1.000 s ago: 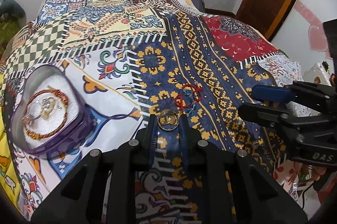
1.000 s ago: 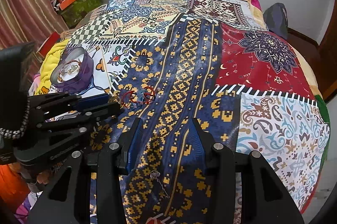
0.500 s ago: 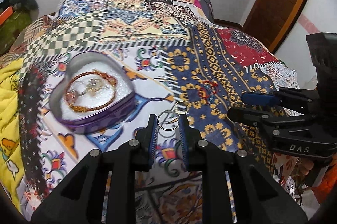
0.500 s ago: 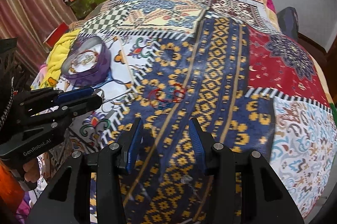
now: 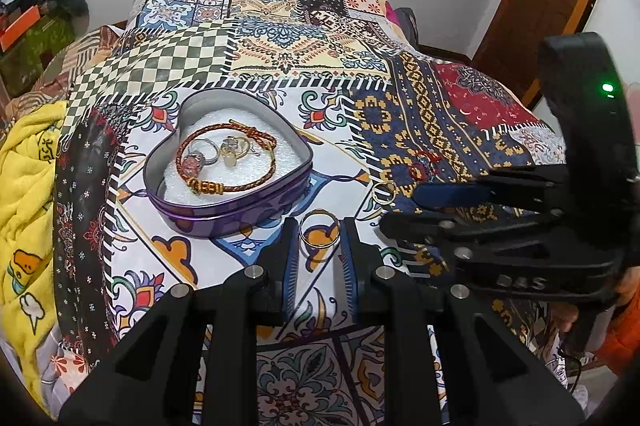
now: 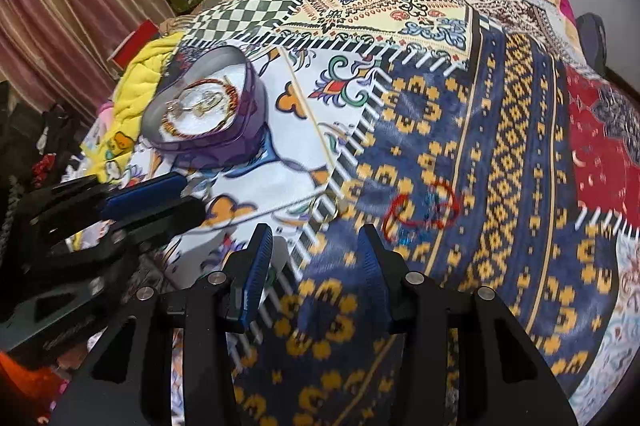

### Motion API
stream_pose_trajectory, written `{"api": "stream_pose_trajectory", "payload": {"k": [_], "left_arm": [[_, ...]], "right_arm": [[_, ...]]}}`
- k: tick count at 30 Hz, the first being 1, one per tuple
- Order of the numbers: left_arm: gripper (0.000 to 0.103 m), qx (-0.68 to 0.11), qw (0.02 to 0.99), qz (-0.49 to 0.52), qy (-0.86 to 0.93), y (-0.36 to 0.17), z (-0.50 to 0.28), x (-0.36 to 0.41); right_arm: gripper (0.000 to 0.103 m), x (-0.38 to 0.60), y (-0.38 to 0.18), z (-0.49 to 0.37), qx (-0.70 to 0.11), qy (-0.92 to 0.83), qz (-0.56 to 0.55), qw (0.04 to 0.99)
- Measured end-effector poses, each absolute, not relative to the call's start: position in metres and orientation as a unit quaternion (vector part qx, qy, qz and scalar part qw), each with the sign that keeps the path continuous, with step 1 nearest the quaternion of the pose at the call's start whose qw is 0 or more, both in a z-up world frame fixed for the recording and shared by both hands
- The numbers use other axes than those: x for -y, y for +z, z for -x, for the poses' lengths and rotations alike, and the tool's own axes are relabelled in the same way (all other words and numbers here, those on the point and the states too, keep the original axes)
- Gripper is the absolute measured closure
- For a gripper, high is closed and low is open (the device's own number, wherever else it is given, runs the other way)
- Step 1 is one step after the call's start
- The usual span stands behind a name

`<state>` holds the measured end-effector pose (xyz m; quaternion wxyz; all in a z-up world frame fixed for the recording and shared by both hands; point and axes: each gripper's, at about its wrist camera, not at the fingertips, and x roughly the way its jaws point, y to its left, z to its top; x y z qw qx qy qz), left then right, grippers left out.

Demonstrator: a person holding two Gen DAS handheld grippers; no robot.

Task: Organize jewelry

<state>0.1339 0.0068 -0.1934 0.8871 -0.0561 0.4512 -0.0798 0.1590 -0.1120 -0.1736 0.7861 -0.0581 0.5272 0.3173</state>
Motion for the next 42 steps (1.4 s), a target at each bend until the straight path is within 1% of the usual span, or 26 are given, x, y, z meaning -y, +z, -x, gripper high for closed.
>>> {"api": "stream_pose_trajectory", "payload": {"k": [2, 4, 5, 7, 9, 19, 33, 42], "left_arm": [[0.083, -0.451, 0.887, 0.059, -0.079, -0.194, -0.134, -0.009], [0.083, -0.451, 0.887, 0.062, -0.078, -0.195, -0.134, -0.011], [0.083, -0.451, 0.887, 0.064, -0.078, -0.196, -0.134, -0.012], [0.083, -0.452, 0.886, 0.067, -0.077, -0.198, -0.135, -0.014], [0.083, -0.453, 0.885, 0.07, -0.076, -0.2, -0.135, -0.015], [0.083, -0.443, 0.89, 0.071, -0.076, -0.192, -0.132, -0.02], [0.083, -0.402, 0.912, 0.07, -0.052, -0.156, -0.126, -0.039], [0.083, -0.385, 0.919, 0.076, -0.03, -0.146, -0.132, -0.057]], "right_arm": [[0.062, 0.108, -0.175, -0.162, -0.524, 0.314, 0.068, 0.789], [0.067, 0.104, -0.176, -0.164, -0.518, 0.31, 0.08, 0.793], [0.071, 0.102, -0.177, -0.164, -0.515, 0.307, 0.089, 0.796], [0.075, 0.1, -0.178, -0.164, -0.508, 0.303, 0.1, 0.8], [0.084, 0.099, -0.178, -0.164, -0.501, 0.298, 0.109, 0.805], [0.085, 0.108, -0.164, -0.16, -0.495, 0.297, 0.092, 0.811], [0.085, 0.097, -0.112, -0.157, -0.437, 0.324, 0.066, 0.836], [0.085, 0.074, -0.102, -0.159, -0.413, 0.35, 0.058, 0.839]]}}
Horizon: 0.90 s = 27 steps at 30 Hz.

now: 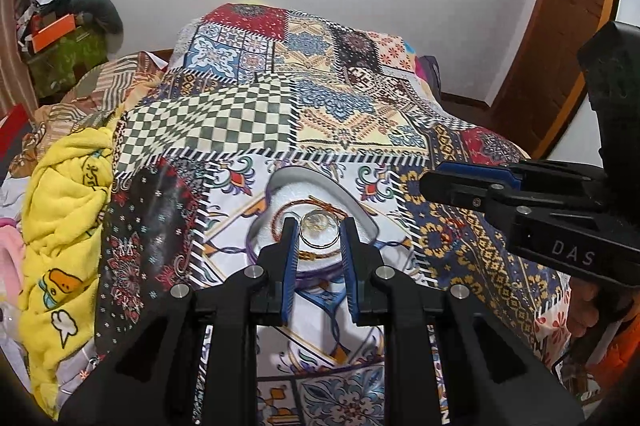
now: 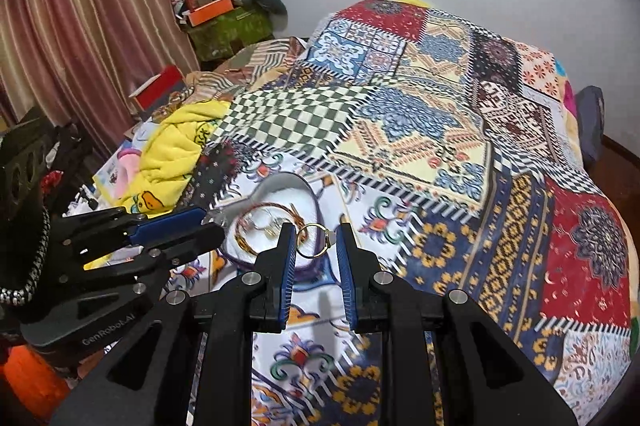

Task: Organize jewelry

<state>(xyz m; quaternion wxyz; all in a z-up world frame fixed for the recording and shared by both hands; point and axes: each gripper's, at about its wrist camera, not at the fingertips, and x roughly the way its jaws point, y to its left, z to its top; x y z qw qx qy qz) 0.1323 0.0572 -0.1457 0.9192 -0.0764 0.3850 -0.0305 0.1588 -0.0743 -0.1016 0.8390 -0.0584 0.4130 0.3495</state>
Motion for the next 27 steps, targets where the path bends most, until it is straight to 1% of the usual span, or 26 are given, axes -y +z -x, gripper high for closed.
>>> {"api": "stream_pose_trajectory", "payload": {"k": [16, 27], "left_arm": [[0.083, -0.411, 0.908, 0.076, -0.02, -0.176, -0.152, -0.068], [0.083, -0.414, 0.906, 0.084, -0.019, -0.179, -0.157, -0.073]], "right_arm": [[0.085, 0.043, -0.138, -0.173, -0.457, 0.375, 0.08, 0.803], [0.084, 0.034, -0.149, -0.172, -0.463, 0.38, 0.1, 0.795]]}}
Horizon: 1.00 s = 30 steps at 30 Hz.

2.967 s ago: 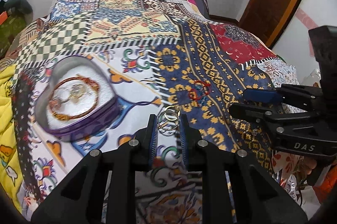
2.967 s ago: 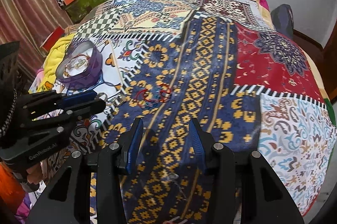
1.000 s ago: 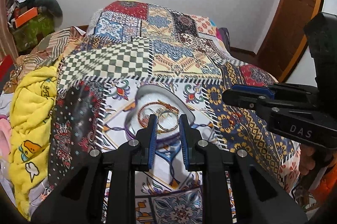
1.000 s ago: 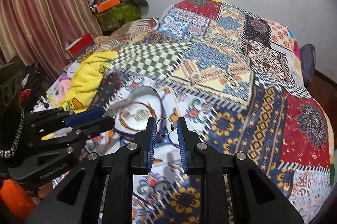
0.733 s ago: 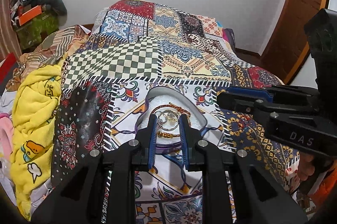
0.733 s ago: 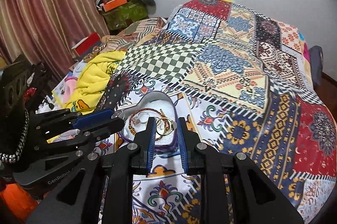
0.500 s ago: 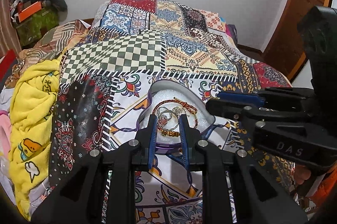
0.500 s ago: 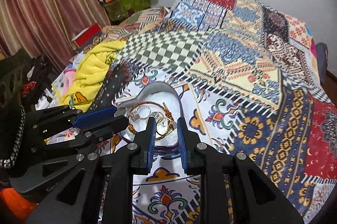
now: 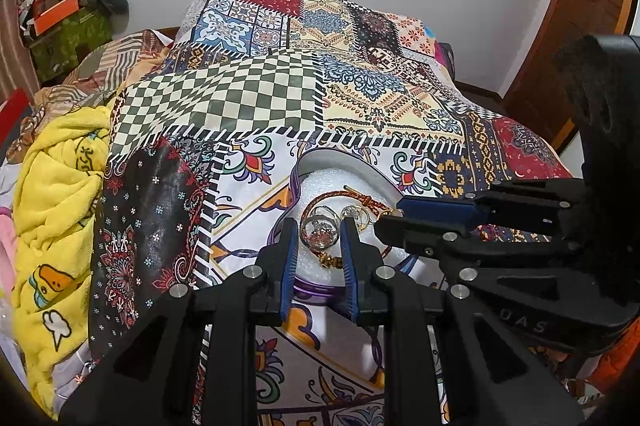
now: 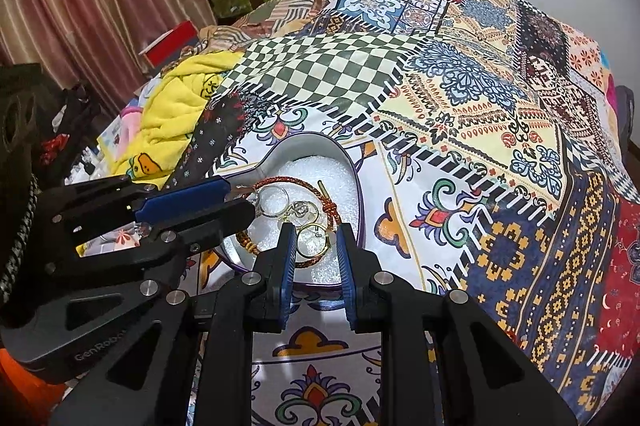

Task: Organize jewelry
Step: 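Lower the silver rings into the tin and open the left tool, then move the left tool to the red string bracelet and grasp it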

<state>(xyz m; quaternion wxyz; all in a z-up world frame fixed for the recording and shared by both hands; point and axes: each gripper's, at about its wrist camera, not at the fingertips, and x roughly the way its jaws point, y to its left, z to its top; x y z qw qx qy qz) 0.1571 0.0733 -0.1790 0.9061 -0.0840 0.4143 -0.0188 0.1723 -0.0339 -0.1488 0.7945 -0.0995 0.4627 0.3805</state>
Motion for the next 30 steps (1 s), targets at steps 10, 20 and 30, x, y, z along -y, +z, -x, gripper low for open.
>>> {"api": "stream_pose_trajectory", "payload": {"k": [10, 20, 30], "left_arm": [[0.083, -0.419, 0.904, 0.082, -0.019, -0.175, -0.156, -0.073], [0.082, -0.403, 0.912, 0.073, -0.019, -0.15, -0.143, -0.064], [0.079, -0.392, 0.918, 0.048, -0.039, -0.127, -0.136, -0.029]], "right_arm": [[0.084, 0.038, -0.145, -0.169, -0.472, 0.382, 0.103, 0.788], [0.08, 0.069, -0.116, -0.161, -0.447, 0.359, 0.09, 0.815], [0.08, 0.144, -0.089, -0.162, -0.428, 0.28, 0.062, 0.857]]}}
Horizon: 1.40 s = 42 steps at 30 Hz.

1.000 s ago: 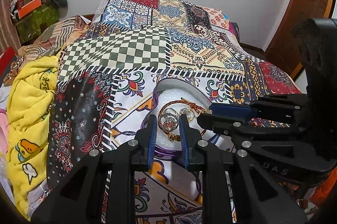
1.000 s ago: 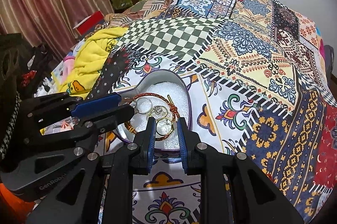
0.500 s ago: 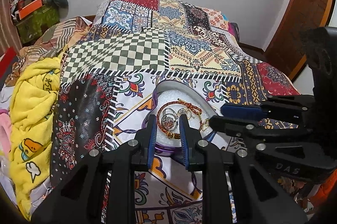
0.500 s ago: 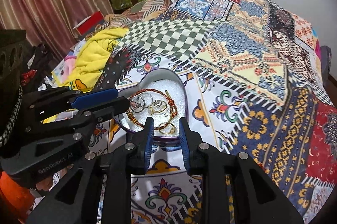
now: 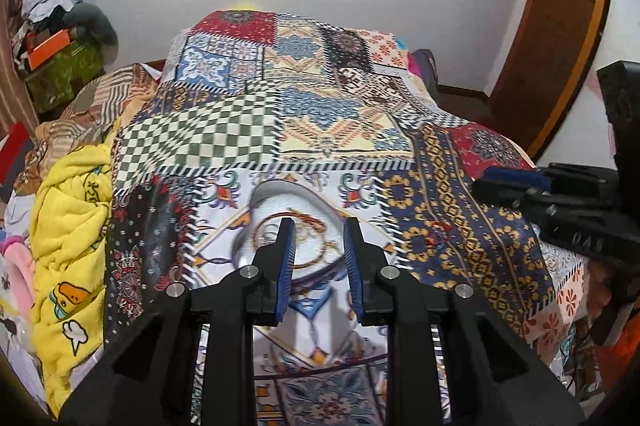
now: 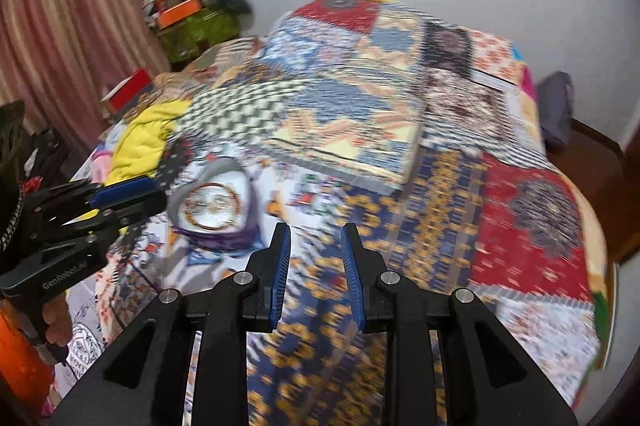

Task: Organize jewelry
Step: 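Move the left tool to the red string bracelet and grasp it, then carry the red bracelet with the left tool toward the heart tin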

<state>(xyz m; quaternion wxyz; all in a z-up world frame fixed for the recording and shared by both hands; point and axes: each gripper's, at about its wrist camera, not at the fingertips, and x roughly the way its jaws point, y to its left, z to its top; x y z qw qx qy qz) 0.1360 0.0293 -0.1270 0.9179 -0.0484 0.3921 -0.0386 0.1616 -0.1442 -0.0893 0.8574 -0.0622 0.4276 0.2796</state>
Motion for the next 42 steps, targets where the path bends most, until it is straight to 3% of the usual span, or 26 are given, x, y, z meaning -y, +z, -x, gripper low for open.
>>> {"api": "stream_pose_trajectory", "payload": {"k": [17, 28, 32, 36, 42], "left_arm": [[0.079, -0.471, 0.873, 0.03, -0.123, -0.18, -0.176, 0.059], [0.08, -0.506, 0.85, 0.051, -0.137, -0.216, -0.207, 0.077], [0.096, -0.5, 0.852, 0.056, -0.144, -0.22, -0.21, 0.08], [0.102, -0.494, 0.856, 0.051, -0.146, -0.218, -0.208, 0.082], [0.103, -0.471, 0.87, 0.051, -0.137, -0.2, -0.2, 0.074]], "right_arm": [[0.079, 0.223, -0.11, -0.157, -0.453, 0.215, 0.045, 0.864], [0.079, 0.24, -0.125, -0.166, -0.469, 0.212, 0.025, 0.857], [0.079, 0.242, -0.127, -0.168, -0.471, 0.211, 0.023, 0.856], [0.079, 0.242, -0.128, -0.169, -0.473, 0.212, 0.017, 0.855], [0.079, 0.238, -0.124, -0.166, -0.469, 0.213, 0.021, 0.857]]}}
